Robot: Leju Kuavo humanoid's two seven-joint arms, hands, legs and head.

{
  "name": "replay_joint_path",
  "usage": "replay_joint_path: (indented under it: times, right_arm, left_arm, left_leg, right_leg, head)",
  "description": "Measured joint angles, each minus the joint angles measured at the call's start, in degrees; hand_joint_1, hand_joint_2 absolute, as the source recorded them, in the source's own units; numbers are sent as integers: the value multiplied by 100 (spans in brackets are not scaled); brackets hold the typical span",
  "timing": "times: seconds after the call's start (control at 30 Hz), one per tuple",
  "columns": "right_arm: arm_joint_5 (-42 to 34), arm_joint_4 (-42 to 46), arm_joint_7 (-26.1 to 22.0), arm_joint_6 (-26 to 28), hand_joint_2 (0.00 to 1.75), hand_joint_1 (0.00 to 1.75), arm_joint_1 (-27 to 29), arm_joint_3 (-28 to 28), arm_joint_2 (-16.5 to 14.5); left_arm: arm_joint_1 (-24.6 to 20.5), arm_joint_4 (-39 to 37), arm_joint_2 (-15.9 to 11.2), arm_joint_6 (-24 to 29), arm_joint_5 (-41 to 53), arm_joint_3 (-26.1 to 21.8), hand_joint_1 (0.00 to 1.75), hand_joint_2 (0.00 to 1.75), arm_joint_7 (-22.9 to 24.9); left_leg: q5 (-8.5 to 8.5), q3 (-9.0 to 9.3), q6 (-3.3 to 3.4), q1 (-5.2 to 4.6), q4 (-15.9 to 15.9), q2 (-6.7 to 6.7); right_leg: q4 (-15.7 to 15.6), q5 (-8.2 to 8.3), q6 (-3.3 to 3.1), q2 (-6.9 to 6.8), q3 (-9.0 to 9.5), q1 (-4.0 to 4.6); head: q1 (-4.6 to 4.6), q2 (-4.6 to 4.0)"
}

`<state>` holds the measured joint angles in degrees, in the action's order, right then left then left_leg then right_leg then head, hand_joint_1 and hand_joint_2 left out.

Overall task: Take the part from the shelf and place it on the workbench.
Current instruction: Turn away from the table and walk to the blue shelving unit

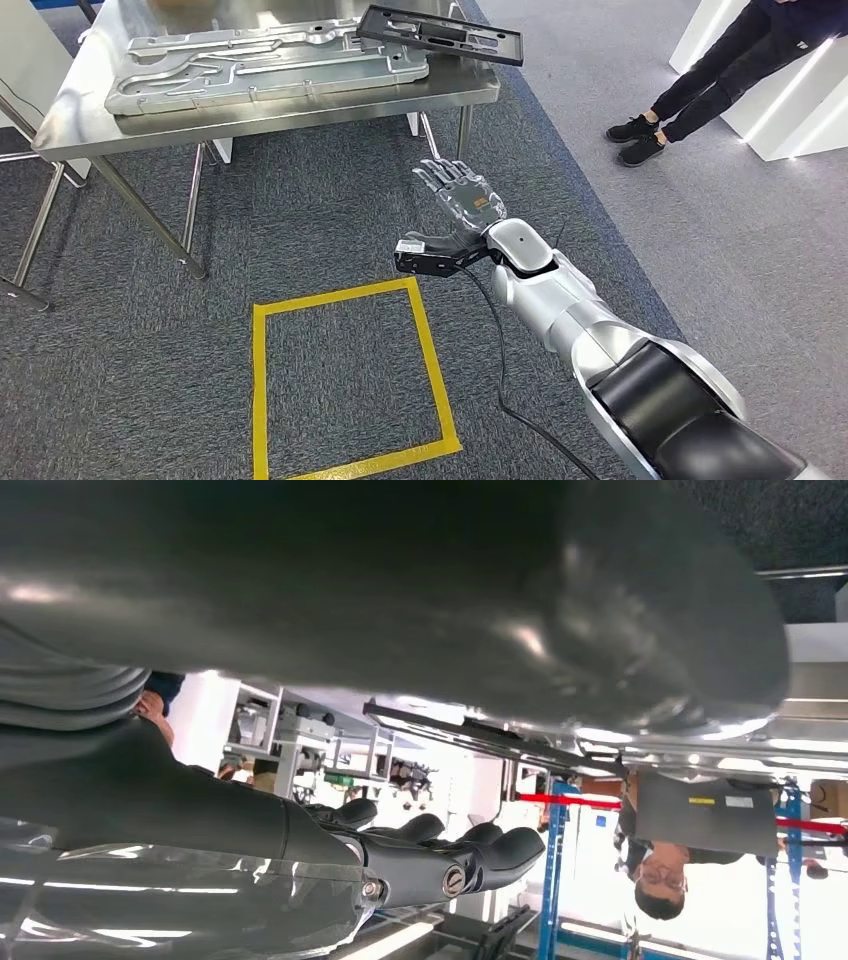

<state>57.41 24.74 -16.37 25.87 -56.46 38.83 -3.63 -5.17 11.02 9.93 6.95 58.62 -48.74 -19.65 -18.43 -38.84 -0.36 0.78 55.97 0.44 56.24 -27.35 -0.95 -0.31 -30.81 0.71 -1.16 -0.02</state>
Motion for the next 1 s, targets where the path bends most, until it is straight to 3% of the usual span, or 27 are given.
replay_joint_path:
  times: [0.27, 0.53, 0.8, 0.97, 1.0]
  right_arm:
    - [-198, 117, -65, 222, 0, 0, 324, -171, 198]
    - [-1001, 504, -584, 1022, 0, 0, 1816, -1034, 527]
    - [-1774, 517, -1318, 1339, 0, 0, 3153, -2054, 266]
    - [-2192, 409, -1669, 1230, 0, 0, 3613, -2562, -50]
    - [-2268, 365, -1722, 1183, 0, 0, 3666, -2649, -111]
  left_arm:
    - [12, 0, -3, 33, -4, -15, 0, 0, -22]
    - [35, 0, -2, 47, 10, -86, 0, 0, -16]
    - [31, 0, -5, 102, 138, -141, 0, 0, 74]
    - [20, 0, -17, 280, 197, -145, 0, 0, 229]
    - [19, 0, -18, 337, 211, -146, 0, 44, 263]
  left_leg:
    - [0, -7, 0, 0, 5, -3]
    - [-6, -21, 6, -2, 9, -23]
    - [-18, -29, 15, -1, 8, -33]
    - [-20, -29, 12, -1, 7, -33]
    - [-21, -29, 12, -1, 7, -33]
  right_leg:
    - [0, 0, 2, -3, -7, -3]
    - [-2, -5, 8, -25, -4, -3]
    - [-1, -21, 10, -44, -10, 1]
    - [-1, -23, 7, -34, -16, 0]
    - [-1, -24, 6, -35, -17, 0]
  head:
    - [0, 0]
    - [0, 0]
    - [0, 0]
    - [0, 0]
    - [0, 0]
